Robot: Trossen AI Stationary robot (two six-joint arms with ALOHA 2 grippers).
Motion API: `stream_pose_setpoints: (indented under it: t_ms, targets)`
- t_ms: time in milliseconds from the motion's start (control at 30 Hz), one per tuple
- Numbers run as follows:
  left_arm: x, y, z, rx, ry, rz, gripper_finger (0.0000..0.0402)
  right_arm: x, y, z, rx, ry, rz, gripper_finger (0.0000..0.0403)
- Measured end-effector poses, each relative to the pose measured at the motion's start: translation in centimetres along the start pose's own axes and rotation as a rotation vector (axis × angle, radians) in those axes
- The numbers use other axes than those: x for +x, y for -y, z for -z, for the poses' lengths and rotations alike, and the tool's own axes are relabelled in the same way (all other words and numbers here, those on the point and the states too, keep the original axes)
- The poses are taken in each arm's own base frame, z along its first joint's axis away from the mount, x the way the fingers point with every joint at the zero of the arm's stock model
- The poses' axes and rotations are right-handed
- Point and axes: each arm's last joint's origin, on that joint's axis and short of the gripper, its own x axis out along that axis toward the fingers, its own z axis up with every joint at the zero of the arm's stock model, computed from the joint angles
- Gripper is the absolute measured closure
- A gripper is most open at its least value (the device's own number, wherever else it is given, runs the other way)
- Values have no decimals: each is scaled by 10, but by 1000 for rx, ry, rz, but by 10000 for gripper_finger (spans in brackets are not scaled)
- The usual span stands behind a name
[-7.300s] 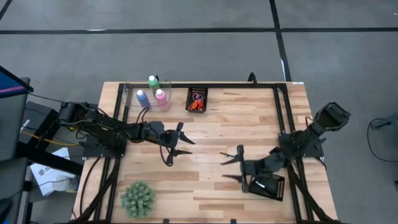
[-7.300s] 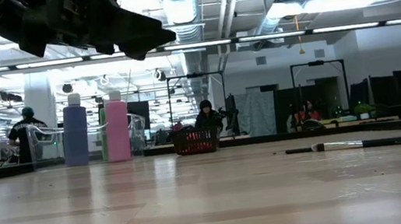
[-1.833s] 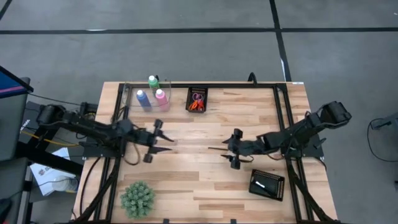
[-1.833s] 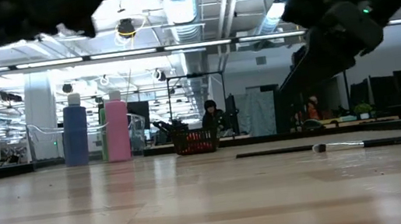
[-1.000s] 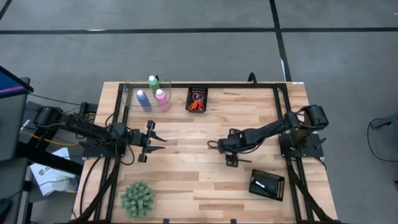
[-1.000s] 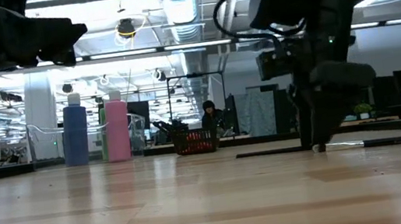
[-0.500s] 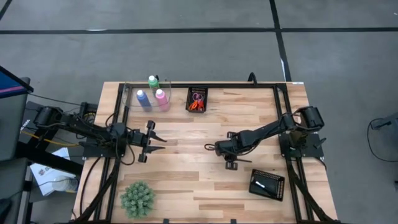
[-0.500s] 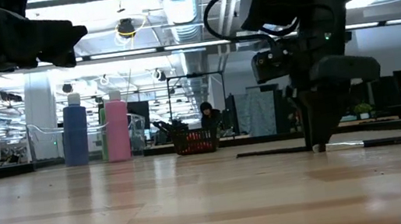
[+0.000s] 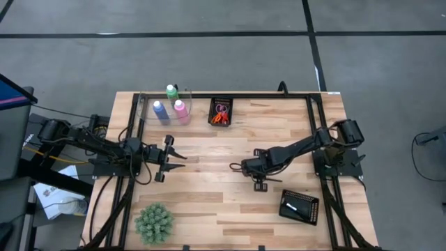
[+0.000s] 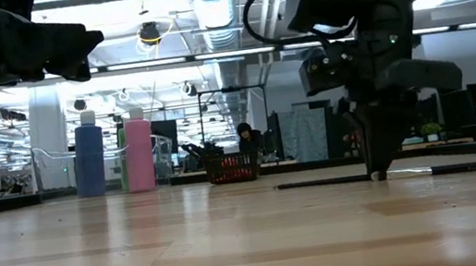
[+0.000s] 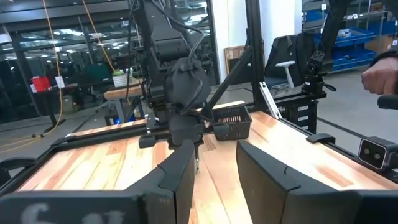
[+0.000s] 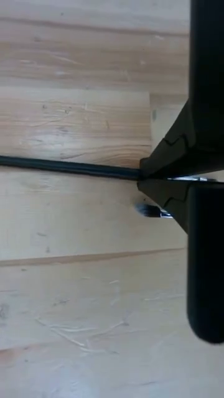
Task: Pick & Place Paint Supplies
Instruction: Put the black paint brush into the bottom black bin
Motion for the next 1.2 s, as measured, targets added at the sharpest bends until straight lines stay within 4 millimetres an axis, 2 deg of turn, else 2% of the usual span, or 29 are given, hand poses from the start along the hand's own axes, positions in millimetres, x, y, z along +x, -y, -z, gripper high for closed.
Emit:
stream_pose_setpoints:
  t_ms: [267,400,667,933,1100,1200]
  targets:
    - [0,0,0,0,0,0,289,-13,-10,-4,-28,127,21,402]
    - [0,0,0,0,-2,0,289,-28,-16,-11,-36,245,20,402]
    - [0,0,1,-5,-11,2,289,-43,-29,-24,-71,456,42,402]
    - [0,0,3,-48,-27,3,289,-59,-47,-44,-123,831,60,402]
    - [2,0,2,-102,-3,0,286,-68,-56,-46,-151,1038,55,402]
    - [5,0,2,-140,24,-2,268,-68,-58,-42,-147,1120,40,402]
